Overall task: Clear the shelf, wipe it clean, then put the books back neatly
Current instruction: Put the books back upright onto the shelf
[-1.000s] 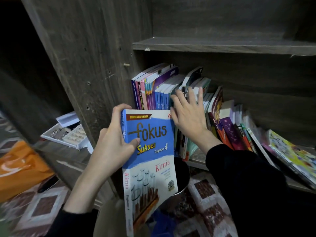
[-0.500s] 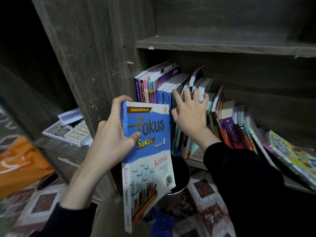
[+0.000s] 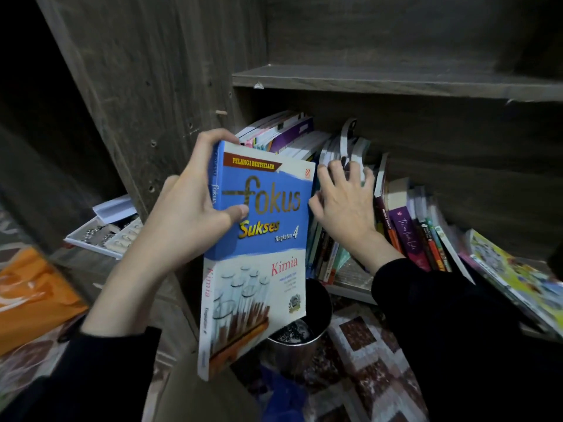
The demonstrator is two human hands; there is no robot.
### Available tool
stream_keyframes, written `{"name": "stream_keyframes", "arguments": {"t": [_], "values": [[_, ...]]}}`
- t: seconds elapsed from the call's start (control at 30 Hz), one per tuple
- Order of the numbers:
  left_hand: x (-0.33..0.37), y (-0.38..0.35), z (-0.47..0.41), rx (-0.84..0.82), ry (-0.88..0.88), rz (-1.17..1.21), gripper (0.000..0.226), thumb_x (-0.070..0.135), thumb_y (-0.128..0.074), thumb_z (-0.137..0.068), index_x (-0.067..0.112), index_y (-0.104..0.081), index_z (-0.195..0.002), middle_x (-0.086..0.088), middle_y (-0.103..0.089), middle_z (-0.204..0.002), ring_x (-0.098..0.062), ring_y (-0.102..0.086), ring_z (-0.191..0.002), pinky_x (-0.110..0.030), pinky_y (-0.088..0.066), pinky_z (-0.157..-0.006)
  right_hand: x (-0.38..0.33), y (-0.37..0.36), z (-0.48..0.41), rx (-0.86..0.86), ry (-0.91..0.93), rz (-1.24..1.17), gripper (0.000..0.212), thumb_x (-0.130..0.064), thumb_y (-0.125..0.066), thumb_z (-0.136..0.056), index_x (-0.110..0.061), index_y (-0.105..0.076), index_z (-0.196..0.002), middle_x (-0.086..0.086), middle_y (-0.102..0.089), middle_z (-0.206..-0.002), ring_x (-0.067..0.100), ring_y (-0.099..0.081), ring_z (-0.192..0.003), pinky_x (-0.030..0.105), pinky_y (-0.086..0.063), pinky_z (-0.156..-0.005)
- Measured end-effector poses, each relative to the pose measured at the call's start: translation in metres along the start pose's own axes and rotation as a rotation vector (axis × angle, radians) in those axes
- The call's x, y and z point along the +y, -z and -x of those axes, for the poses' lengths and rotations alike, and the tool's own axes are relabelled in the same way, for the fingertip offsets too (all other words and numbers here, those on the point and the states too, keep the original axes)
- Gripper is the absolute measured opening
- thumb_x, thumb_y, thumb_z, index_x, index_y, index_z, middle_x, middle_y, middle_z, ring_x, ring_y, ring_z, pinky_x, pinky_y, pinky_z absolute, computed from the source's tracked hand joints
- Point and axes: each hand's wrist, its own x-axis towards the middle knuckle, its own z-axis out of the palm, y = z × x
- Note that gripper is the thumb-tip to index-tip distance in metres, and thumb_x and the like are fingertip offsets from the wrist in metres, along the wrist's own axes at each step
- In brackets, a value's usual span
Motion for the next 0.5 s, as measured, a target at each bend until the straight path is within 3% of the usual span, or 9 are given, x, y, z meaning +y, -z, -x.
{"name": "stream_keyframes", "arguments": {"t": [0.2,0.33,0.5], "values": [[0.001,-0.006,-0.030,0.008,-0.042,0.008,0.065,0.006,-0.073,-0.075,0.041,-0.036,-0.116,0.022,-0.061,-0.084,-0.008,-0.061,-0.088,-0.024,-0.050,-0.067,0.001,-0.002,0.000,-0.017,0.009,0.029,0.039,-0.031,-0.037,-0.081,-0.008,-0.053,-0.108,0.010,-0.055,-0.107,0.032,-0.044,-0.098,0.053,-0.043,-0.088],[0.002,-0.024,-0.045,-0.007,-0.055,0.022,0.065,0.005,-0.069,-0.078,0.043,-0.033,-0.117,0.019,-0.061,-0.087,-0.019,-0.059,-0.097,-0.034,-0.053,-0.070,0.002,-0.002,0.000,-0.002,0.015,0.010,0.038,-0.031,-0.039,-0.080,-0.008,-0.051,-0.108,0.010,-0.054,-0.105,0.031,-0.040,-0.097,0.054,-0.044,-0.088],[0.003,-0.053,-0.060,0.122,-0.082,0.034,0.068,0.006,-0.066,-0.079,0.042,-0.031,-0.125,0.014,-0.063,-0.093,-0.017,-0.058,-0.095,-0.029,-0.050,-0.073,0.004,-0.003,0.000,-0.006,0.020,0.013,0.038,-0.031,-0.040,-0.080,-0.009,-0.051,-0.108,0.009,-0.055,-0.106,0.030,-0.038,-0.097,0.054,-0.044,-0.088]]}}
